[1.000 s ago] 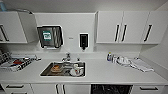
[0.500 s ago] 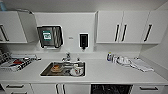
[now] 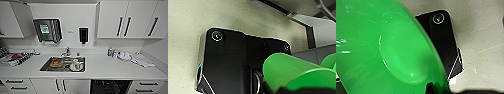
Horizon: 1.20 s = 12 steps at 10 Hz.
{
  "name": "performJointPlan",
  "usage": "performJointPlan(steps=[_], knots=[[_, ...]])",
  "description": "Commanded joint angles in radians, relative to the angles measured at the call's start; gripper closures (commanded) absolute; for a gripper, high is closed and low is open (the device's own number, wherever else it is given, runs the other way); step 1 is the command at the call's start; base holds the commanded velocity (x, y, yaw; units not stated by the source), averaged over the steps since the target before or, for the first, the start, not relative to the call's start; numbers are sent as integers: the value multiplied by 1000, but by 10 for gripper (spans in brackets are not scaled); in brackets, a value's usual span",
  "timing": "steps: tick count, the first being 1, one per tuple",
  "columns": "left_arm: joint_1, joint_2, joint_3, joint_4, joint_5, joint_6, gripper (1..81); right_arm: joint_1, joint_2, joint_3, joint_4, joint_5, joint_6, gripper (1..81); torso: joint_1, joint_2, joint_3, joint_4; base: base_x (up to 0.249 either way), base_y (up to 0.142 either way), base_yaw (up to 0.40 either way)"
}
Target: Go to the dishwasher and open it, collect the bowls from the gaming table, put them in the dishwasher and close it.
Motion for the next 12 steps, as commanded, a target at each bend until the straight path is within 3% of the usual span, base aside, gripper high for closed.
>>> performJointPlan(steps=[1,12], knots=[[-42,-77,56,12,22,-1,811,45,-13,8,-8,-42,0,811,0,0,0,0,0,0,0],[-40,-92,54,16,-1,-1,811,45,-30,-9,-8,-39,2,811,1,0,0,0,67,0,0]])
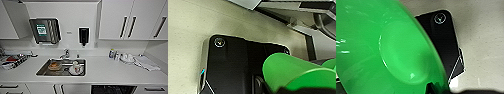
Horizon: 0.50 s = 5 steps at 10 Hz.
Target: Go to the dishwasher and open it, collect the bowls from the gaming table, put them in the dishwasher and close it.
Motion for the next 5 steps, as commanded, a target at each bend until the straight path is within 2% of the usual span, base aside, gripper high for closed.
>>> performJointPlan(steps=[1,2,5], knots=[[-31,-46,13,16,3,0,811,43,-46,-1,-4,-39,2,811,0,0,0,0,0,0,0],[-32,-66,25,17,-32,0,811,43,-54,4,-2,-39,4,811,0,0,0,0,0,0,0],[-61,-150,122,10,-37,-2,811,42,-54,10,-4,-39,4,811,0,0,0,0,0,0,0]])
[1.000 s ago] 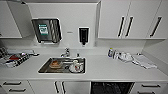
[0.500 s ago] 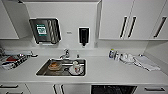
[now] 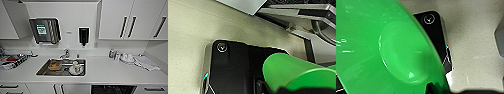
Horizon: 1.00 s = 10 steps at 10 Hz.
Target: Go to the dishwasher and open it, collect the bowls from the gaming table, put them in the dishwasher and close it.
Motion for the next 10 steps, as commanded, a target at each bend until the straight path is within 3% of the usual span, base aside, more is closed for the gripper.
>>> performJointPlan(steps=[1,4,10], knots=[[-81,-132,124,8,12,-4,811,46,-13,10,-5,-39,2,811,0,0,0,0,0,0,0],[-169,-205,229,3,23,-16,811,51,-6,16,-10,-40,2,811,0,0,0,0,0,0,0],[-388,-262,412,19,27,-26,811,56,4,38,-16,-40,0,811,0,0,0,0,0,0,0]])
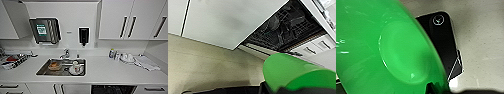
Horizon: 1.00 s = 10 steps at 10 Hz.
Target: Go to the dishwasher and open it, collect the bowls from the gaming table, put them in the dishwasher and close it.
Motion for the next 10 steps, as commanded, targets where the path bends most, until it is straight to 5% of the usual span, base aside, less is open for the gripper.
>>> performJointPlan(steps=[1,5,10], knots=[[-156,-60,87,19,18,-8,811,46,-10,11,-14,-40,0,811,0,0,0,0,0,0,0],[-263,-66,170,6,125,-8,811,47,-3,13,-17,-39,0,811,0,0,-64,0,0,0,0],[-415,-3,242,-15,312,-8,811,52,-1,19,-19,-39,0,811,1,1,-51,0,0,0,0]])
